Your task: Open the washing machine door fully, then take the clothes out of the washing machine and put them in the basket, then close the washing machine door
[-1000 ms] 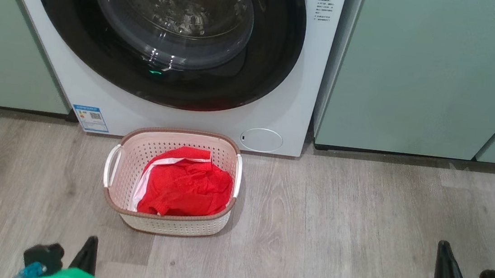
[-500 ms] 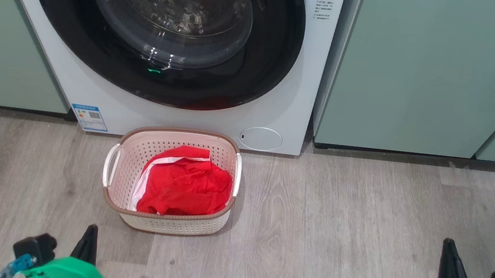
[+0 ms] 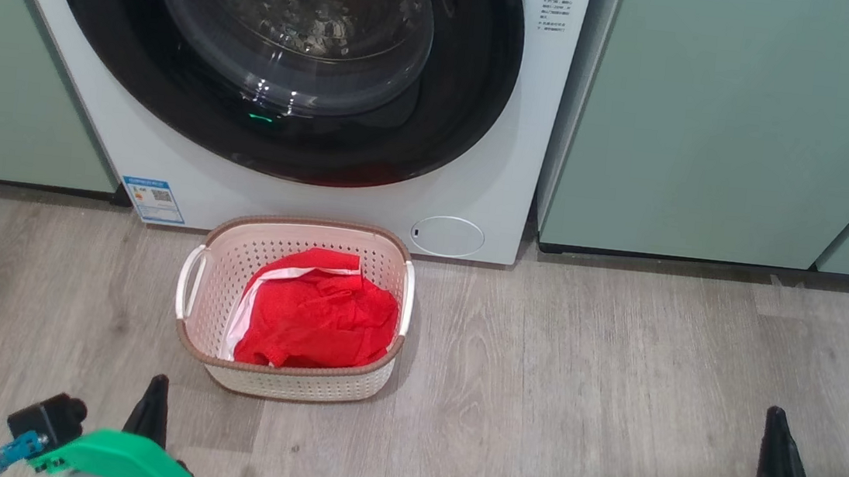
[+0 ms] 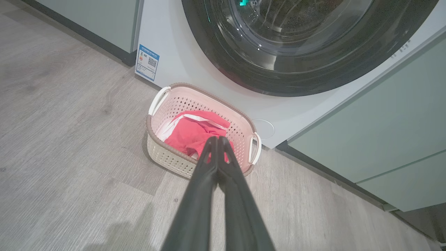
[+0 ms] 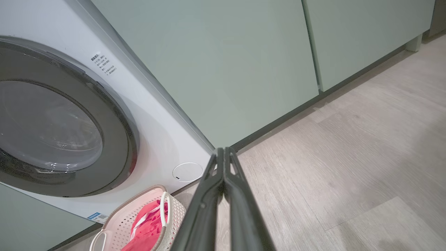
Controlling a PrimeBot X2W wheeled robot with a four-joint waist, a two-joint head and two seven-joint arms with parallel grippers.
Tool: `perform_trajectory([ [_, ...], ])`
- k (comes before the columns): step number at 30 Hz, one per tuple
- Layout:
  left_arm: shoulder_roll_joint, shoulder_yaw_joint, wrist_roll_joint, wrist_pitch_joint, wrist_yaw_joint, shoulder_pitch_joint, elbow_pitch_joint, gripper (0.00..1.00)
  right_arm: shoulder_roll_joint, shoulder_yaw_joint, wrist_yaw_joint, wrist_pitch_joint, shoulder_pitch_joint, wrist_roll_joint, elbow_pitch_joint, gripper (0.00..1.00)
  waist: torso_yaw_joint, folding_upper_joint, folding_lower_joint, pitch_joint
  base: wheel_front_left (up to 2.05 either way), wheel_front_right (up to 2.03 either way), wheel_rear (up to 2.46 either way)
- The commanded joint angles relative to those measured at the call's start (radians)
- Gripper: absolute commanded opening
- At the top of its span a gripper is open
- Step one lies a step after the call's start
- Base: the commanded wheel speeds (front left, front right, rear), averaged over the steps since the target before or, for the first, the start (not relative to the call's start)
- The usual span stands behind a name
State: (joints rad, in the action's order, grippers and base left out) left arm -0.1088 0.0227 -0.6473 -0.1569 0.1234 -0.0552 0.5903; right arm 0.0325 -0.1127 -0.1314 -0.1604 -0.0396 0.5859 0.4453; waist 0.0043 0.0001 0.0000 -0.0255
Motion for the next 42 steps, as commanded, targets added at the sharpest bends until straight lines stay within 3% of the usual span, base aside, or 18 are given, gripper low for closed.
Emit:
perform_trajectory([
  [1,-0.006,0.021,-0.029,0.007,0.002,-0.049,-0.042,0.0,0.009,0.001,0.0,0.01,-0.044,0.033,-0.041,0.0,0.0,-0.0001,0.0,0.0,0.0,0.0,0.0],
  [42,0.023,0.053,-0.445,0.124,0.004,-0.051,-0.177,0.0,0.013,0.0,0.0,0.127,-0.055,0.474,-0.112,0.0,-0.002,-0.0001,0.0,0.013,0.0,0.0,0.0],
])
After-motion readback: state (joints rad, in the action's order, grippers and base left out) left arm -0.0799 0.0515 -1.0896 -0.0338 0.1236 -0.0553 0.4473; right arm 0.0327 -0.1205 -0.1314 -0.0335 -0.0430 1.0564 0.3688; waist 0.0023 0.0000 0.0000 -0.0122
